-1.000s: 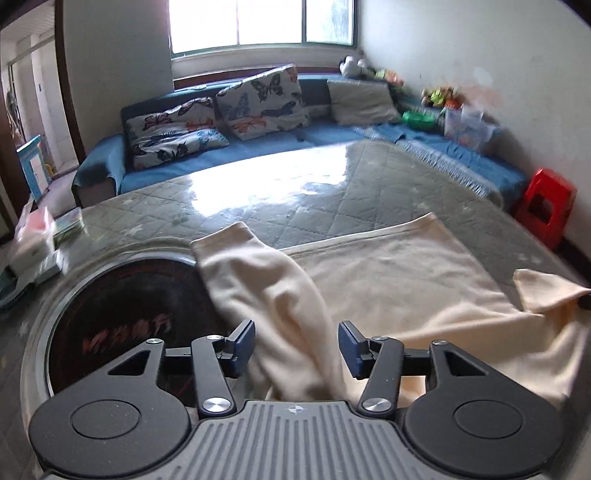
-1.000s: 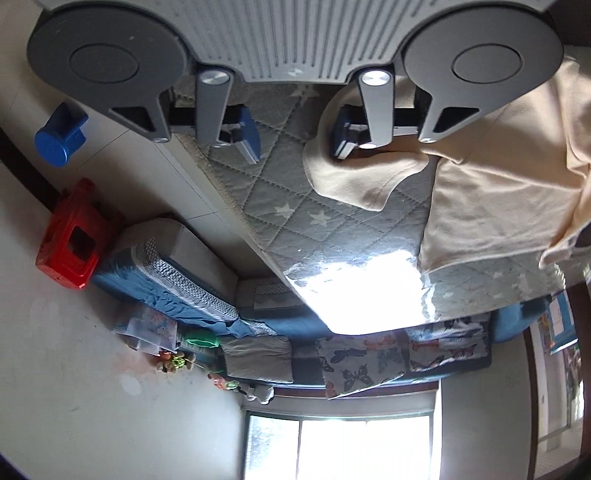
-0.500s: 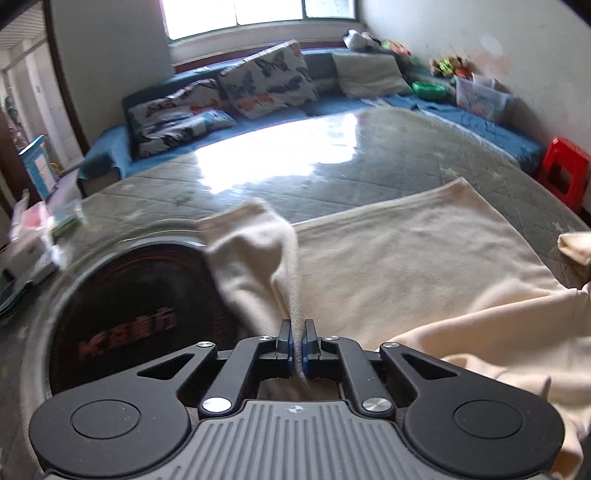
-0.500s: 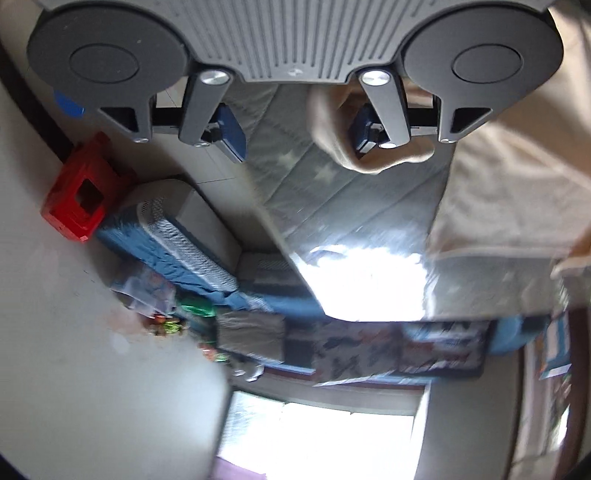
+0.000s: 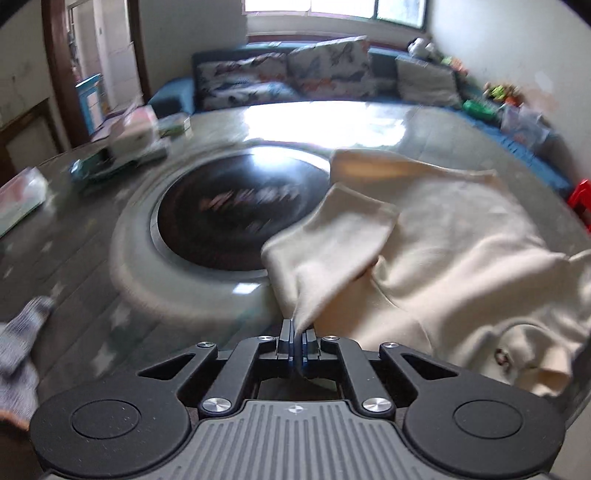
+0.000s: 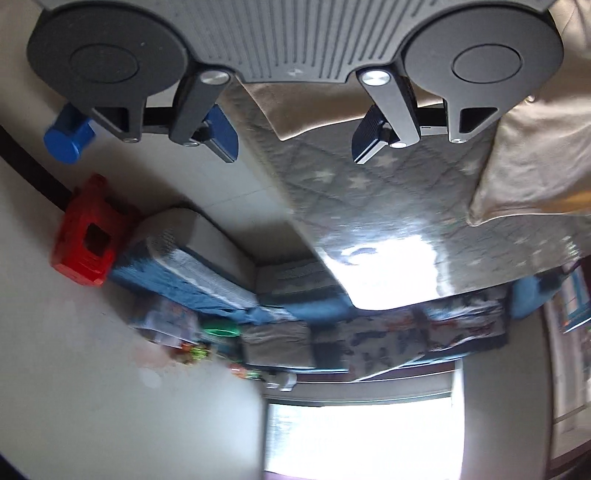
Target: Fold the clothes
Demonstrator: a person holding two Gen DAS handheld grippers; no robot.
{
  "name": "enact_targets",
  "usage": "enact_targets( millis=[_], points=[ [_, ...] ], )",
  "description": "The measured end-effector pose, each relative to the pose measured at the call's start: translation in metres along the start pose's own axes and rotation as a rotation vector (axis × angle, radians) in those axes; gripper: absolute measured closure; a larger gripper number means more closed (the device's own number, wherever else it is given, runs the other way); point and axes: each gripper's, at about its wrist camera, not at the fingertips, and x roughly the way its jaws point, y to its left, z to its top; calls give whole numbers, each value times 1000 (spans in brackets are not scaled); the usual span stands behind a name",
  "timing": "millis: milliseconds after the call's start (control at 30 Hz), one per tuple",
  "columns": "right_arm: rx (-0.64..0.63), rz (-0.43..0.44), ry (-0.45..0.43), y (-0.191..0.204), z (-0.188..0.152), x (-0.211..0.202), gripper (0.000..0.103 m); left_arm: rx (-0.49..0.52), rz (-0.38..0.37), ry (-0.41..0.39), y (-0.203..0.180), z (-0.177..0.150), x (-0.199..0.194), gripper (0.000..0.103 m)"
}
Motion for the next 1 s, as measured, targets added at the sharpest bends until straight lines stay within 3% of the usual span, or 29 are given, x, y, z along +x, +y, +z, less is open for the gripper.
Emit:
enact_targets(
  millis=[200,300,400,567,633,733,767,833,900,1000],
  points=[
    [-224,293,61,78,-4,-8,34,75,40,-71,-8,-10,-25,92],
    [-327,424,94,120,-13,-11,40,120,32,-112,-17,-10,-38,92],
    [-404,563,143,163,-23,-20,47,171,-37,-148,-26,-9,-47,92],
    [-483,750,203,195,-35,-39,50,231,-300,-92,-51,-15,-38,92],
    [-560,792,204,209,-47,-50,50,249,-378,-65,-62,-19,-31,89],
    [-611,801,229,222,-57,-50,53,285,-403,-38,-74,-26,-20,80],
    [-624,792,229,224,-60,-49,56,289,-417,-30,-76,-27,-17,80],
    [-651,776,231,225,-64,-49,76,293,-436,-11,-74,-30,-14,82],
    [-665,785,244,224,-65,-49,85,298,-461,11,-72,-34,-12,82],
    [-692,819,274,221,-65,-53,89,322,-509,47,-69,-40,-14,82]
  ],
)
